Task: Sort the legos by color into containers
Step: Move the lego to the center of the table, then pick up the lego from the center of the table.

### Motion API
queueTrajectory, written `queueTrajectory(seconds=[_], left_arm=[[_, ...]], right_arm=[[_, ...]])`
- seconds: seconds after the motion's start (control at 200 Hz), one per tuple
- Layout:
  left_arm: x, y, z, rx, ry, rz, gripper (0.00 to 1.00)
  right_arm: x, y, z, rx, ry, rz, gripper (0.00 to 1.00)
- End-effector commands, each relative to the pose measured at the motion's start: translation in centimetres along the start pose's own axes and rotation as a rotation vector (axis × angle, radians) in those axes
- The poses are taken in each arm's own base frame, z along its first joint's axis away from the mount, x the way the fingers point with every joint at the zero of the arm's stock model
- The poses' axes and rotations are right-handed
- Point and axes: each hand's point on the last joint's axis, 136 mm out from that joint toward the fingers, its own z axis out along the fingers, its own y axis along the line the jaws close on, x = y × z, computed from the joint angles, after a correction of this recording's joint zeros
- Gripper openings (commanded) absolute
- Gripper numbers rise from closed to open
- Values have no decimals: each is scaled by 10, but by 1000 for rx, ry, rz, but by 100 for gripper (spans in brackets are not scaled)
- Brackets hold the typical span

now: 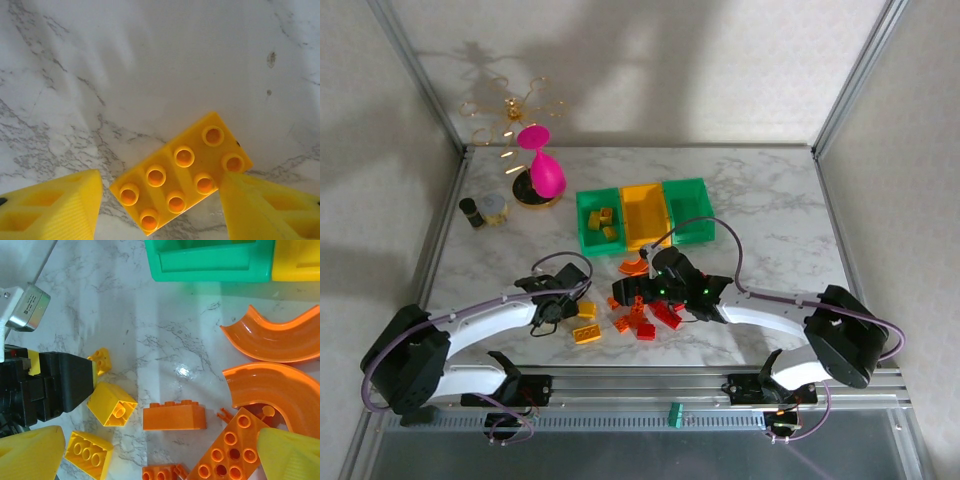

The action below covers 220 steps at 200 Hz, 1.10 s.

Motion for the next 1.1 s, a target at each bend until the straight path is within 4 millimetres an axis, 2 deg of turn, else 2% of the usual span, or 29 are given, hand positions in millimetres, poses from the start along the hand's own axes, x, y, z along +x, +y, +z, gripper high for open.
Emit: queueTrajectory(seconds=[0.0,0.17,0.34,0.521,0.616,0.856,1.096], left_arm=[[-16,-3,3,4,-36,-13,64],[-24,-1,15,-33,-32,-6,69],[-42,-12,17,15,-45,-49,71],[-62,-35,-2,98,-83,-56,73],[-68,-34,-9,83,-100,-33,75],[-55,-28,6,38,-45,58,78],[-50,-36,19,74,2,110,80]], right_arm=[[-8,5,2,11,-14,1,99],[-10,7,4,12,-13,-5,98],[-12,9,4,10,-14,-7,99],[-14,7,4,20,-21,-12,99],[-15,6,4,28,-19,-14,98],[-12,4,6,35,-17,-10,98],[-12,2,5,42,-15,-11,98]])
